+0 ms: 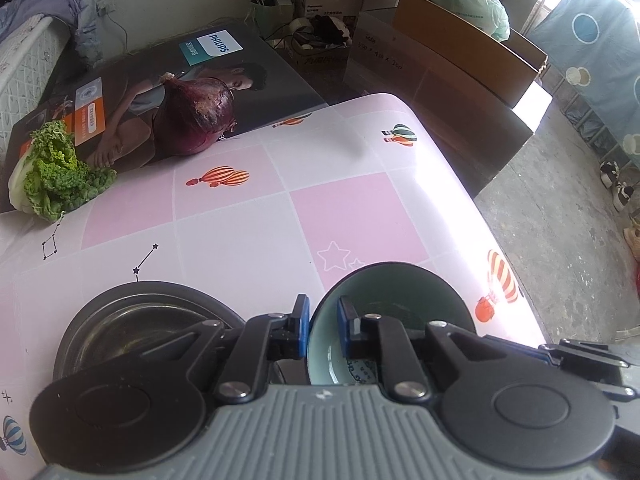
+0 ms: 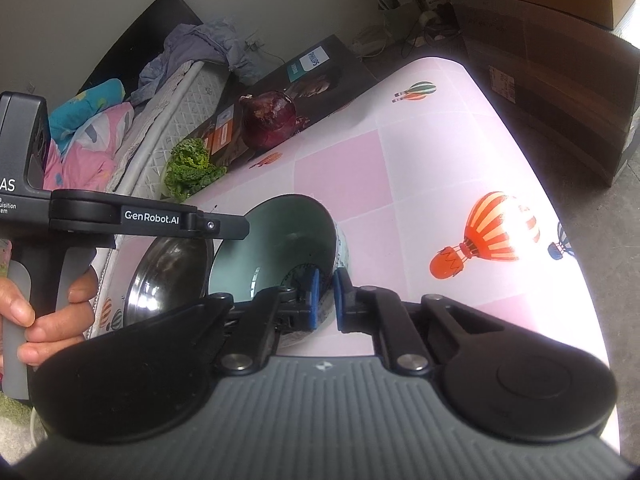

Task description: Organize plates and bowls

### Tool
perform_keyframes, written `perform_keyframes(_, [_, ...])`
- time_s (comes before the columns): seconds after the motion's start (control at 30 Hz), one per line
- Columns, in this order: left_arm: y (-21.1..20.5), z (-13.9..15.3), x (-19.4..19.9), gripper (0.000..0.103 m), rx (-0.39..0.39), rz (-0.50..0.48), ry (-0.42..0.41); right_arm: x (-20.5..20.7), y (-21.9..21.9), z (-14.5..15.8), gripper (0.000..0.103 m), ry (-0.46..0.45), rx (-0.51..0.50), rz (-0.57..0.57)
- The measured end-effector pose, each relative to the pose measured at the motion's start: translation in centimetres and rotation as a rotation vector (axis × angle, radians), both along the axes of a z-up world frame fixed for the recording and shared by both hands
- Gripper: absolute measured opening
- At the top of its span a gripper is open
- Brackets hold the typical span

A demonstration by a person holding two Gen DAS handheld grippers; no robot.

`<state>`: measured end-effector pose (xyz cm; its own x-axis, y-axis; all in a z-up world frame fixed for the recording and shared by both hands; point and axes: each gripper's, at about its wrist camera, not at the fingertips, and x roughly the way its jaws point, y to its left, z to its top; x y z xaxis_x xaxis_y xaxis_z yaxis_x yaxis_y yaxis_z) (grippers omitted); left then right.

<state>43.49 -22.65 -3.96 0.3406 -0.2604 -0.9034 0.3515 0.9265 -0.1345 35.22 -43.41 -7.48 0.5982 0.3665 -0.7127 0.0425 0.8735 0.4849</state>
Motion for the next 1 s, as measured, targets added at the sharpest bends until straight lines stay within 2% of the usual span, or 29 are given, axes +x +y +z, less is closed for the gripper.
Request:
perform_keyframes(0.13, [-0.4,0.1,-1.1,0.016,-0.01,-0.051,0.022,0.0,-1.2,-0.2,0.006,-0.007,-0.009,-0.021])
perform_keyframes(0.27, [-0.9,0.1,-2.1,0.016,0.018,-0.091,0.013,-0.3,-2.5,-0.7,0.009,0.019,0.064,-0.038])
perform_keyframes(0.67, [-1.8,-1.2,-2.4,0.016,0.085,-0.092,0.037,-0.6,-2.3,-1.8,0.018,0.091,0.136,-0.043])
perform_keyframes(1.0, [-2.0,-1.5,-2.3,0.016,0.101,-0.093,0.036,0.2,-2.1,-3.5,0.024,0.145,0.202,-0.063])
